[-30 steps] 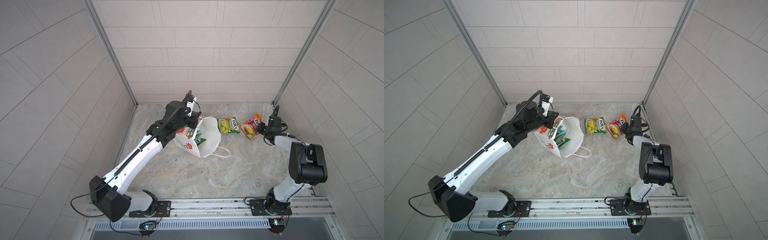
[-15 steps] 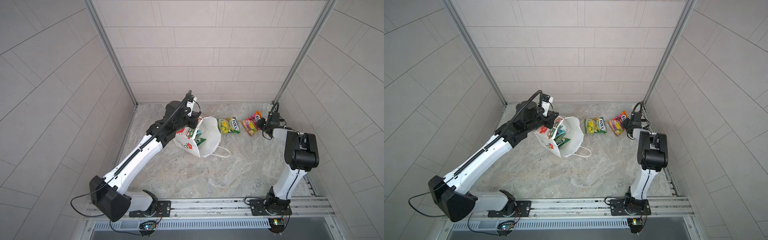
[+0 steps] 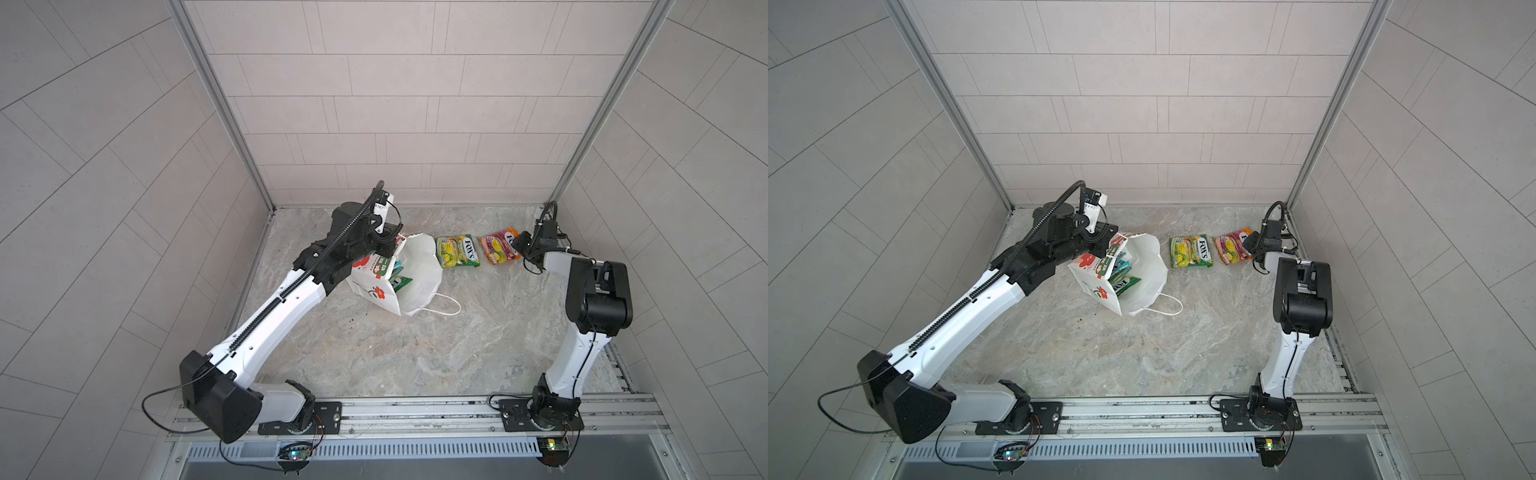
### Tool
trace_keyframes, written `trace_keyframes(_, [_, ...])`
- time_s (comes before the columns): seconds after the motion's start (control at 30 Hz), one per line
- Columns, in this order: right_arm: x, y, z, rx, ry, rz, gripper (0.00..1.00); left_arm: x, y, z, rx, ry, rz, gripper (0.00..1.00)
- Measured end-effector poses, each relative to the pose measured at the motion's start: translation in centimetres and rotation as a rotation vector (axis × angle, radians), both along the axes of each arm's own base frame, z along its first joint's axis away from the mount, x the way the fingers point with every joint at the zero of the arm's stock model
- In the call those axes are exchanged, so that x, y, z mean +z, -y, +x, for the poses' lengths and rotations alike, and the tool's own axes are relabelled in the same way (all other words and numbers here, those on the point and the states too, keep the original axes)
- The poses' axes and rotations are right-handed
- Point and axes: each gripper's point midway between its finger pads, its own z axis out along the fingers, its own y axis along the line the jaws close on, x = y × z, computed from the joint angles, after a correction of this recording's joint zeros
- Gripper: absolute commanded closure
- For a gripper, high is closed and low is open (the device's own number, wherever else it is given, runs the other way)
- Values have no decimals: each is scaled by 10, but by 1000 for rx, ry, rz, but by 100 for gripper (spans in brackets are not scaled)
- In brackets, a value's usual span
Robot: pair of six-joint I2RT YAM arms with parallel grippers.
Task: Take the snacks out of the paper bag
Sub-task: 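Lower the orange packet onto the table beside the green packet, open right gripper, then move the right gripper back over the bag opening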
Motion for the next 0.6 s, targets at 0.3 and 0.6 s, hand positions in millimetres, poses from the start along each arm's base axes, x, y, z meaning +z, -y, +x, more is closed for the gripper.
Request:
trace_keyframes(0.3, [34,-8,-25,35,44,-29,50,0,1,0,-3,-1,-2,100])
trace_keyframes(0.6, [71,-32,-71,108,93,-38,50,0,1,0,-5,-1,-2,100])
